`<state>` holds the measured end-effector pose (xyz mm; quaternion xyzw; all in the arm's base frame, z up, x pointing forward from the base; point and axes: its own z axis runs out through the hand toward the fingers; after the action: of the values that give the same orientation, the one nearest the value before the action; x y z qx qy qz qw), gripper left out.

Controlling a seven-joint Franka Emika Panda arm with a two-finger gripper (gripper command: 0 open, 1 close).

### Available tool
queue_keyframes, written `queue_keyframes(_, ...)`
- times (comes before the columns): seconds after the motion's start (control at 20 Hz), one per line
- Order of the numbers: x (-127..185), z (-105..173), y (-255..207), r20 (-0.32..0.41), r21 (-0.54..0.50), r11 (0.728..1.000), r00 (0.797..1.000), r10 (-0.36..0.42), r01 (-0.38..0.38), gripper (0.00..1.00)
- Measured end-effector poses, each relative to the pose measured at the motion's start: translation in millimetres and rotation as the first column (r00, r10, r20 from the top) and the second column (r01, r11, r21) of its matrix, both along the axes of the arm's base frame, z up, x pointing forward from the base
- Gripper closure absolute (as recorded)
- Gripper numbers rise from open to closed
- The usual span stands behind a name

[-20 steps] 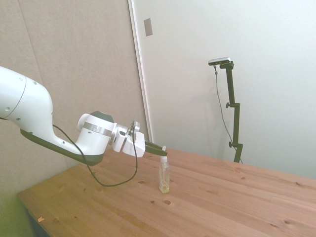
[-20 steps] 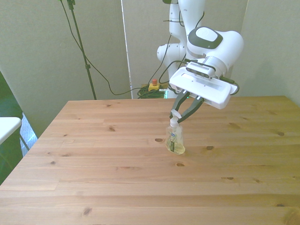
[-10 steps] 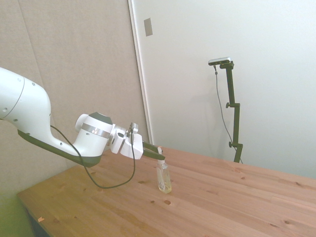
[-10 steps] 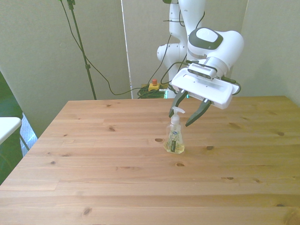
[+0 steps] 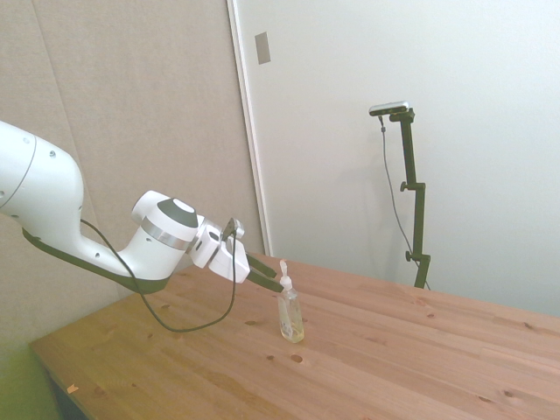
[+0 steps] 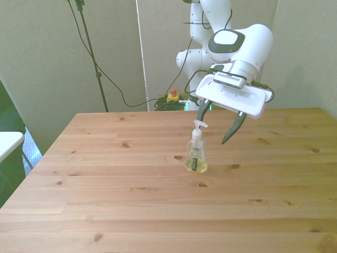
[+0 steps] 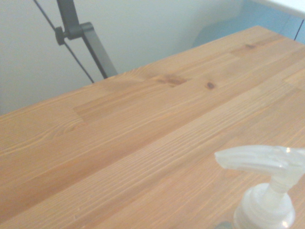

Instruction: Stand the sanitizer

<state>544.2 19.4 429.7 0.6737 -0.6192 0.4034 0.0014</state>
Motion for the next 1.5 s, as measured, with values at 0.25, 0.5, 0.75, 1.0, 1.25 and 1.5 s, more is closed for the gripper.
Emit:
queue_keyframes(0.25,-8.4,11.5,-6.3,-0.090,0.043,0.998,0.995,0.050,-0.046,0.00)
queue_keyframes(0.5,-16.8,16.4,-13.0,-0.204,0.111,0.986,0.968,0.144,-0.123,0.00)
queue_keyframes(0.75,-35.9,17.9,-18.7,-0.308,0.179,0.963,0.918,0.250,-0.202,0.00)
queue_keyframes(1.0,-67.4,16.0,-21.7,-0.387,0.229,0.937,0.858,0.338,-0.265,0.00)
queue_keyframes(1.25,-98.9,14.7,-14.8,-0.476,0.276,0.896,0.761,0.441,-0.347,0.00)
queue_keyframes(1.5,-126.6,21.2,-1.4,-0.527,0.342,0.825,0.635,0.564,-0.450,0.00)
